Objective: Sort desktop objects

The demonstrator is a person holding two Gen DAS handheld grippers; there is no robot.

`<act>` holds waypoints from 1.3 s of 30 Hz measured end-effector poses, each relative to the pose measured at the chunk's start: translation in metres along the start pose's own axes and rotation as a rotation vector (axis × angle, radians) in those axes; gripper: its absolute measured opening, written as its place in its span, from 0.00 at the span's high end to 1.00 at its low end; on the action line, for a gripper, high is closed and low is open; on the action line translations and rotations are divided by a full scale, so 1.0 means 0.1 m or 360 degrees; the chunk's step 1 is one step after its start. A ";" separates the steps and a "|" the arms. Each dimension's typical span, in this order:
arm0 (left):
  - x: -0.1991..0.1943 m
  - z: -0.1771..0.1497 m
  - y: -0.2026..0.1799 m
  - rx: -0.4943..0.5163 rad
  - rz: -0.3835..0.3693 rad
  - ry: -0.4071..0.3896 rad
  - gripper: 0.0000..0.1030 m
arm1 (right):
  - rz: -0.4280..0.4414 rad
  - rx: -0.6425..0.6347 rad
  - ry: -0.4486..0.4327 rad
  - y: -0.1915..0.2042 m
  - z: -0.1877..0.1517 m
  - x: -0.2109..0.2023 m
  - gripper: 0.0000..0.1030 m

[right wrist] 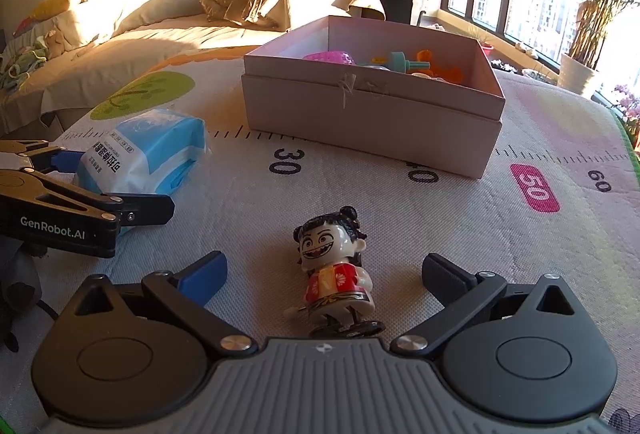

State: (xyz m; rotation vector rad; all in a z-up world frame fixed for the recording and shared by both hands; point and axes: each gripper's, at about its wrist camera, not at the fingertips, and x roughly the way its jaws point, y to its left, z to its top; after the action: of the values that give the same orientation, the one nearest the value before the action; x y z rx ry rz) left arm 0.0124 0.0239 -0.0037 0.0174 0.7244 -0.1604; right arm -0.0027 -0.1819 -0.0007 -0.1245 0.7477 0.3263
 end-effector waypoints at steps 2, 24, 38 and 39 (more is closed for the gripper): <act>0.01 0.00 -0.02 0.0019 0.0015 0.0008 0.00 | 0.0004 0.0004 0.0000 0.00 0.00 0.00 0.00; 0.03 0.02 -0.05 0.0038 0.0033 0.0023 0.00 | 0.0072 -0.0034 0.0024 -0.05 0.01 0.00 0.00; -0.10 -0.02 -0.04 0.0018 0.0004 0.0032 0.00 | -0.0023 -0.0001 -0.0035 -0.03 0.04 -0.18 0.36; -0.14 -0.03 -0.04 0.0007 -0.0011 0.0029 0.00 | -0.0023 0.0008 -0.0014 -0.04 0.07 -0.17 0.39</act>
State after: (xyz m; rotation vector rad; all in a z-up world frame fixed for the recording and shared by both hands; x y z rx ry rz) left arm -0.0005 0.0218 0.0035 0.0207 0.7426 -0.1687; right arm -0.0088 -0.1883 0.0160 -0.1234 0.7385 0.3108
